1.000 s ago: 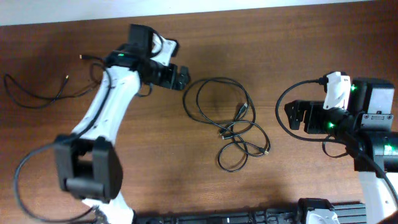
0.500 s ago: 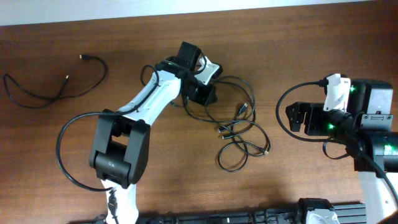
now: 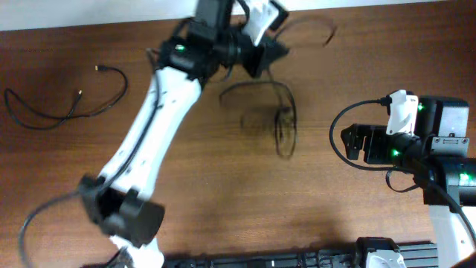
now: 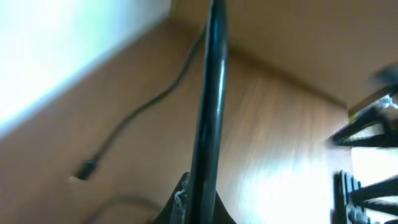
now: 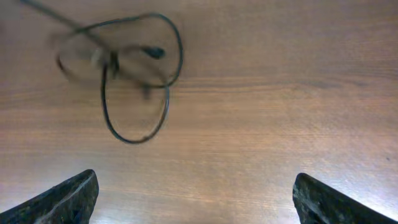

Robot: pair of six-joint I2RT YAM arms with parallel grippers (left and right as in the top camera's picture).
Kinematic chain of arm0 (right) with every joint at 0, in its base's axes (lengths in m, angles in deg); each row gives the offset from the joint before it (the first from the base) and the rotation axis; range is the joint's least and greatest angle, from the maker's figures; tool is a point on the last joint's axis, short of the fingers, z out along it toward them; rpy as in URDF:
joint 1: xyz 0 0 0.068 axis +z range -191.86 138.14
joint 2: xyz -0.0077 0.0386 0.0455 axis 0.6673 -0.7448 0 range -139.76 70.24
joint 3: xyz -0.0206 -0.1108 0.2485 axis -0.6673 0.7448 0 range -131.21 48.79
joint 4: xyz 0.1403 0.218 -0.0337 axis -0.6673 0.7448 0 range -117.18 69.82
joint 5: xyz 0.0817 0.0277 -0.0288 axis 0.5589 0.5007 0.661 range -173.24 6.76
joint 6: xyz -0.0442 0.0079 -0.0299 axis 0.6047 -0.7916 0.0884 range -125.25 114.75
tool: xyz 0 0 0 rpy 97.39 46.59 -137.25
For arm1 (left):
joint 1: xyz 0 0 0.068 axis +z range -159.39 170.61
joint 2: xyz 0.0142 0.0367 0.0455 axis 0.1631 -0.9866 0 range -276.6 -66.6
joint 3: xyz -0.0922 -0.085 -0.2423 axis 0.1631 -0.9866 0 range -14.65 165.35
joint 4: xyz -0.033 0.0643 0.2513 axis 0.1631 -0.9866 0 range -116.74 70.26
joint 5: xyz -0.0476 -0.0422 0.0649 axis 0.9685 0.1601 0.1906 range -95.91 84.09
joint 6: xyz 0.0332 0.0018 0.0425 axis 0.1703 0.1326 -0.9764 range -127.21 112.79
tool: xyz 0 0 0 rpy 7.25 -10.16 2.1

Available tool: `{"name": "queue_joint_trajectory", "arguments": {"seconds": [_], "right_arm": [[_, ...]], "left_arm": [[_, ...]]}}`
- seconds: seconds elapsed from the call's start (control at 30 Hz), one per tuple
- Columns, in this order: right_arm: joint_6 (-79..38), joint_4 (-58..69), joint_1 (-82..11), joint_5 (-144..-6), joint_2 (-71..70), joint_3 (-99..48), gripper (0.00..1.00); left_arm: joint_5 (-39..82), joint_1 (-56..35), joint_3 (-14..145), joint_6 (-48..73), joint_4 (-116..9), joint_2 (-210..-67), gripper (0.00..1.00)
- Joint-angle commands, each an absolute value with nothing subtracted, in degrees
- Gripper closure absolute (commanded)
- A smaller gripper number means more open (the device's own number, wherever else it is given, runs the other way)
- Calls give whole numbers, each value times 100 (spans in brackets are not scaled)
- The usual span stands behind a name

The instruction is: Untangle cables

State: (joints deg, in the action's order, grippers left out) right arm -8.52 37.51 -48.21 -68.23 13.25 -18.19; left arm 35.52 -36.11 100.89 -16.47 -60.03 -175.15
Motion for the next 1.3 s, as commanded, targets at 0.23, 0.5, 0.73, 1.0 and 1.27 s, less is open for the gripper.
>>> {"name": "queue_joint_trajectory", "arguments": {"seconds": [0.23, 0.5, 0.73, 1.0, 1.27], "right_arm": [[-1650, 2284, -4831, -4891, 1362, -1948, 1], [-1549, 2234, -4831, -4799, 1362, -1948, 1], [-1315, 2704, -4831, -5532, 1351, -1948, 1], [210, 2728, -4825, -4692, 1095, -1948, 1], [1769, 2612, -4825, -4673, 286, -1948, 7]], "left_arm": [[4074, -3908, 10446, -1640, -5266, -16488, 100], [4188, -3912, 10446, -1068, -4235, -16405, 100], [3523, -3517, 10446, -784, -3728, -16311, 100], [4334, -3501, 10446, 43, -2711, -16285, 100], [4747, -3499, 10446, 261, -2443, -16164, 100]]}}
